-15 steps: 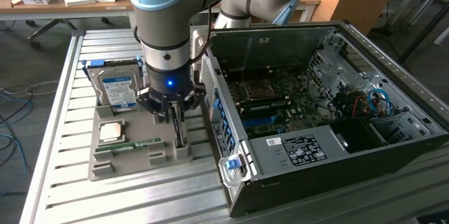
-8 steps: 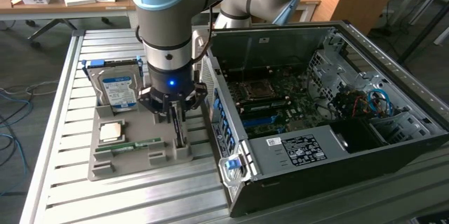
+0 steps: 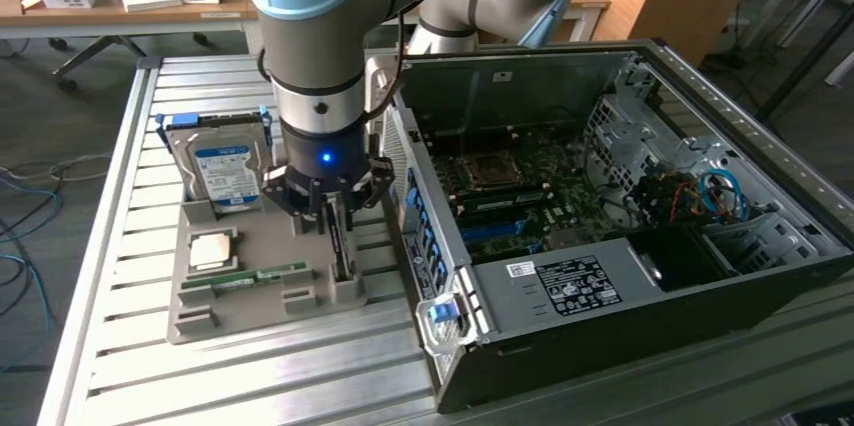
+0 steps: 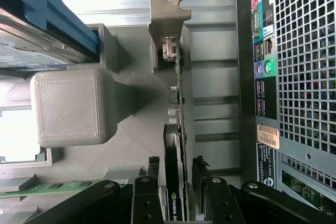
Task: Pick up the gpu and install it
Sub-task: 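Pick up the gpu and move the gpu toward the slot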
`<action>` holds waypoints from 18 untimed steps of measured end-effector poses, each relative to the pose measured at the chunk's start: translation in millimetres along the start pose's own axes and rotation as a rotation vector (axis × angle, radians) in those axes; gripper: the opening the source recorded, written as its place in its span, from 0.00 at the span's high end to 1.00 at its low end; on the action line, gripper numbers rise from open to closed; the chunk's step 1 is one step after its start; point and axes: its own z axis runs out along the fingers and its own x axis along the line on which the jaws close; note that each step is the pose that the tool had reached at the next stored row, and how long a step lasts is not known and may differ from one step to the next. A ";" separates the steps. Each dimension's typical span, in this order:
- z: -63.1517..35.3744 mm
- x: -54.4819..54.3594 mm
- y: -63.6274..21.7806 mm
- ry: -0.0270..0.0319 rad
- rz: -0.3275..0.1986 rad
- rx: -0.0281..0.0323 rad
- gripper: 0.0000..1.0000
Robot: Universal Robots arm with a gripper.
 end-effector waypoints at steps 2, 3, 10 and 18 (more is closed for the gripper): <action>0.0 0.1 0.0 0.0000 0.000 0.0000 0.61; 0.0 0.1 0.0 0.0000 0.000 0.0000 0.61; 0.0 1.2 -0.1 0.0000 0.000 -0.0001 0.61; 0.0 1.1 -0.1 -0.0001 0.000 -0.0001 0.69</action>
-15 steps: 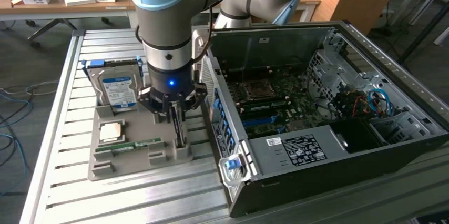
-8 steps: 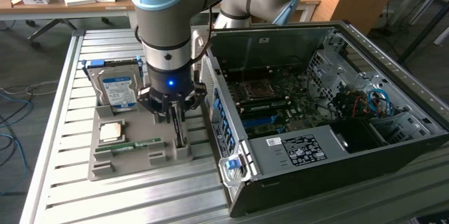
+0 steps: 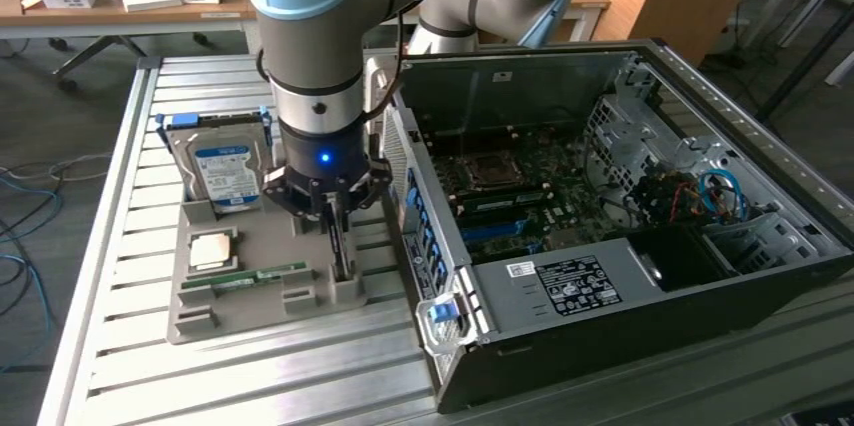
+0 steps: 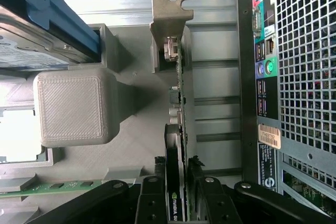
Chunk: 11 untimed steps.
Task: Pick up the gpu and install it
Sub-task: 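Pick up the gpu and move the gpu toward the slot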
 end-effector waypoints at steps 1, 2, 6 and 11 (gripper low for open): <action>-0.1 0.0 0.0 0.0003 0.000 0.0000 0.74; 0.0 0.0 0.0 0.0002 0.000 0.0000 0.74; 0.0 0.0 0.0 0.0001 0.000 0.0000 0.74; 0.0 0.0 0.0 0.0001 0.000 0.0000 0.74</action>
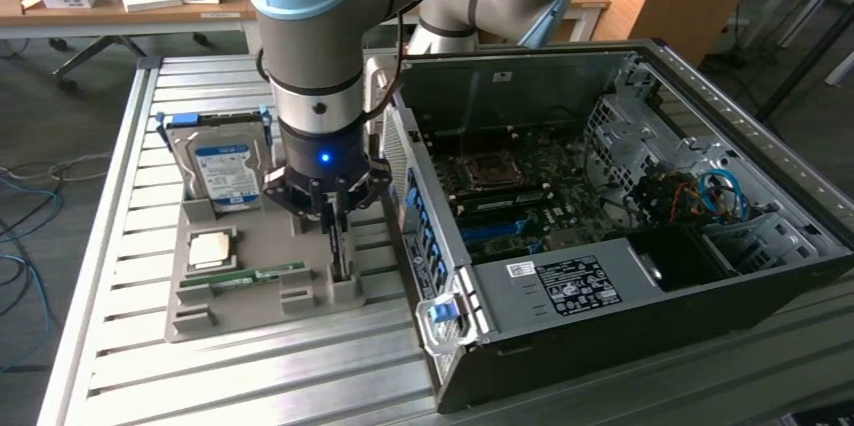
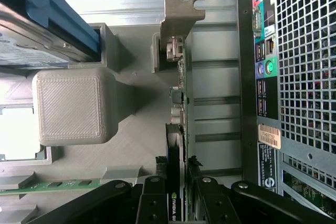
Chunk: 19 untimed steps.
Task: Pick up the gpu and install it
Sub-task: 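Pick up the gpu and move the gpu toward the slot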
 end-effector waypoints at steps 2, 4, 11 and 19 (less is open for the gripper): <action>0.0 0.0 0.0 0.0003 -0.006 -0.0001 0.74; 0.0 0.0 0.0 0.0006 -0.011 -0.0002 0.74; 0.1 0.0 0.0 0.0019 -0.040 -0.0010 0.74; -6.7 -0.2 0.3 0.0019 -0.040 -0.0009 0.74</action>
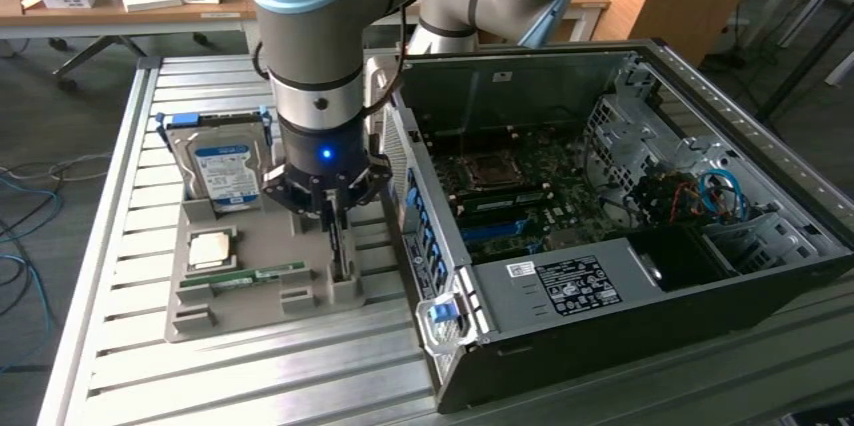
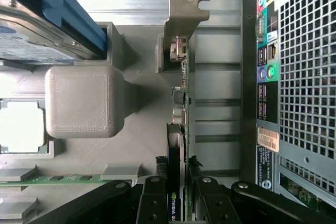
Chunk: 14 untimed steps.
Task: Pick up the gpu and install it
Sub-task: 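Pick up the gpu and move the gpu toward the slot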
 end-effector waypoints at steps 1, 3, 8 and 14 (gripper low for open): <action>-2.5 -0.1 0.1 -0.0002 0.000 -0.0001 0.74; -8.3 -0.2 0.4 -0.0001 0.000 0.0000 0.74; -27.2 -0.6 1.3 0.0000 0.000 0.0000 0.74; -53.3 -1.3 2.5 -0.0001 0.000 -0.0001 0.74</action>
